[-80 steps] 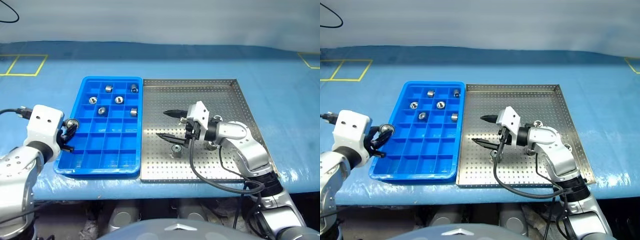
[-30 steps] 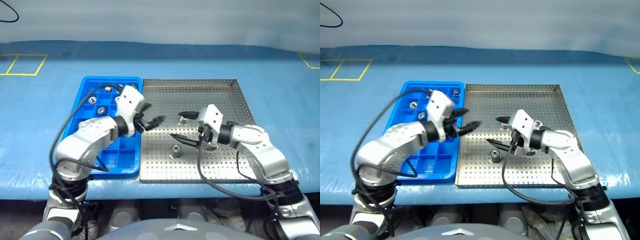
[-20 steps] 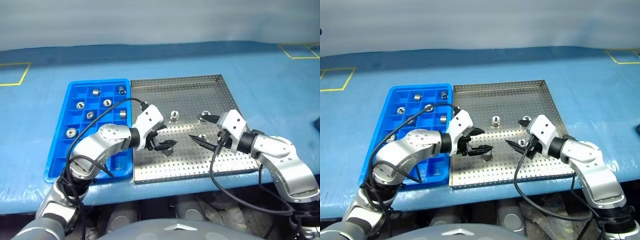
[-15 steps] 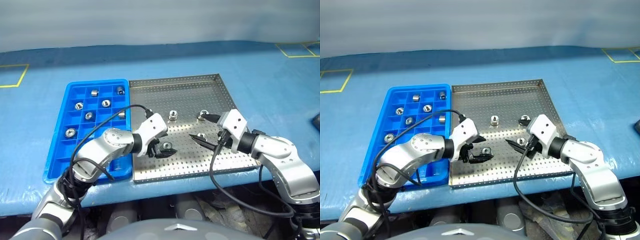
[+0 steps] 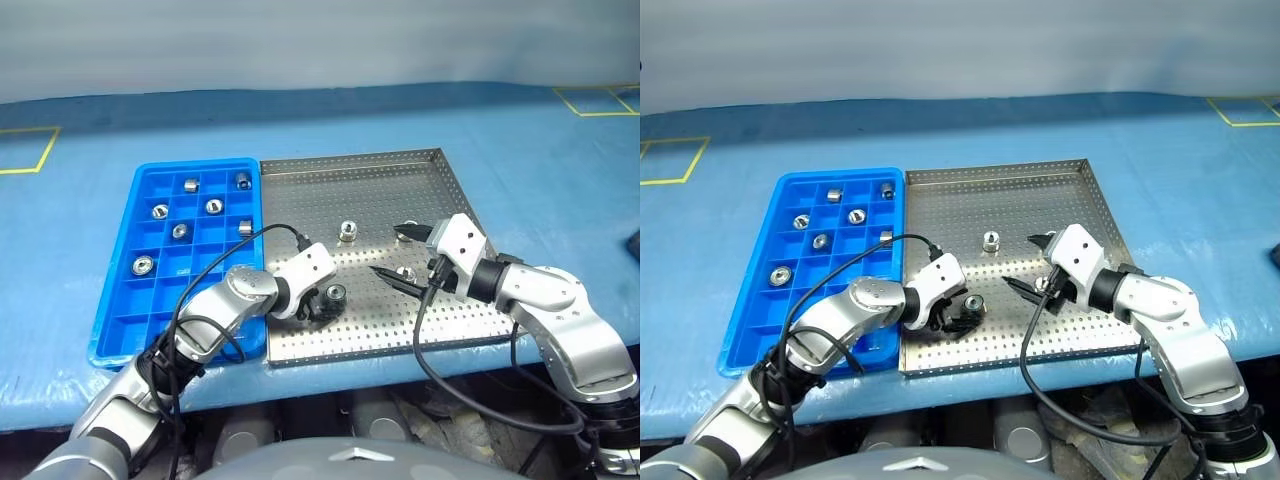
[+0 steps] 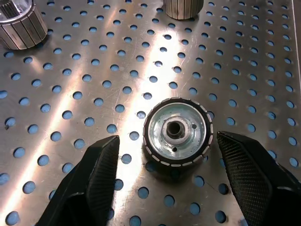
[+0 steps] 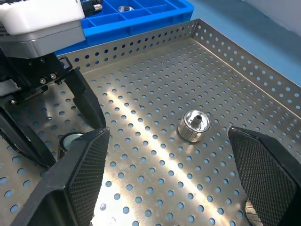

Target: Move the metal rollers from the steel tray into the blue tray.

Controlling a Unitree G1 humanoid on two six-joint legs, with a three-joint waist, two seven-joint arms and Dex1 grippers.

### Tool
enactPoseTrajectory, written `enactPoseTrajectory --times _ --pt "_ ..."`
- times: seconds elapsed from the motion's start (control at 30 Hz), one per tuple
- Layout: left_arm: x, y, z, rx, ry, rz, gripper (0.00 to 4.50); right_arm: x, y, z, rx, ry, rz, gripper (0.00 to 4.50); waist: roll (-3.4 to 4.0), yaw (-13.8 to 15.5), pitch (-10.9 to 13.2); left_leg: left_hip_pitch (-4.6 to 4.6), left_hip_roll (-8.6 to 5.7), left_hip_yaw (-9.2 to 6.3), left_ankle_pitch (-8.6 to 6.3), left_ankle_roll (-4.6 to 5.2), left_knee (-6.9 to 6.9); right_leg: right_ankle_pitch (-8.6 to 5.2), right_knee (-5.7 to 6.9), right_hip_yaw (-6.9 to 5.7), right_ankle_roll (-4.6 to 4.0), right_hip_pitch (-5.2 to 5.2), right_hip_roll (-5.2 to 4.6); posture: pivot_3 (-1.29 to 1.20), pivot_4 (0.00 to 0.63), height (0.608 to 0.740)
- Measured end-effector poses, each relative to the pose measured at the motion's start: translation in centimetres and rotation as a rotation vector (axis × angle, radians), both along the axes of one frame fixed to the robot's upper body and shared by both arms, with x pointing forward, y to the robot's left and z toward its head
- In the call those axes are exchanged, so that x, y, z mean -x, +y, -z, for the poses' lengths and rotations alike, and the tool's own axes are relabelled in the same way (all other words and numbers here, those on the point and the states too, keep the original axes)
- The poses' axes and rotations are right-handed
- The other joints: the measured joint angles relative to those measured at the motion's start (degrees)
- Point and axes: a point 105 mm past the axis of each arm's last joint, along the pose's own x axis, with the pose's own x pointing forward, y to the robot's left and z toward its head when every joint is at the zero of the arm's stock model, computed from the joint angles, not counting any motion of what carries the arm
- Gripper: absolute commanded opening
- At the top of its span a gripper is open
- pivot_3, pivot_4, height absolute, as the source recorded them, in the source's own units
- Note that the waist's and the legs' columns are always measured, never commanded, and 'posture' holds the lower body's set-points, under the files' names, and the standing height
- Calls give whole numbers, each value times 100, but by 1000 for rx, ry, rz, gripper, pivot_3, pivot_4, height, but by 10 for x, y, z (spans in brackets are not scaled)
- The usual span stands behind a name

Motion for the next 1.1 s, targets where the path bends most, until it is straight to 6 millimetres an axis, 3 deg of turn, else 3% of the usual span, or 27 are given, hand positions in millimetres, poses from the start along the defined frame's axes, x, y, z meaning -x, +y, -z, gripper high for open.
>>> enactPoseTrajectory --times 0.1,0.73,0.93,1.1 --pt "-1 1 1 1 -2 -6 2039 0 0 0 0 0 0 4227 0 1 0 -1 0 0 -1 2 0 5 -1 0 -3 0 -1 -222 150 740" --pt "-4 6 -1 36 -3 -62 2039 -2 12 -4 -23 -25 -41 4227 0 19 0 -1 1 1 -3 4 0 13 0 -2 -6 -3 -2 -194 150 740" --pt "-18 27 -22 74 -71 -168 2039 -4 11 0 -24 -11 -40 4227 0 15 0 -3 6 1 -2 2 0 16 1 -4 -11 -7 -4 -166 150 740" --pt "-14 44 -41 98 -113 -213 2039 -2 24 8 -54 22 -91 4227 -1 59 1 -4 4 1 9 -17 0 16 0 -5 -10 -7 -7 -141 150 740"
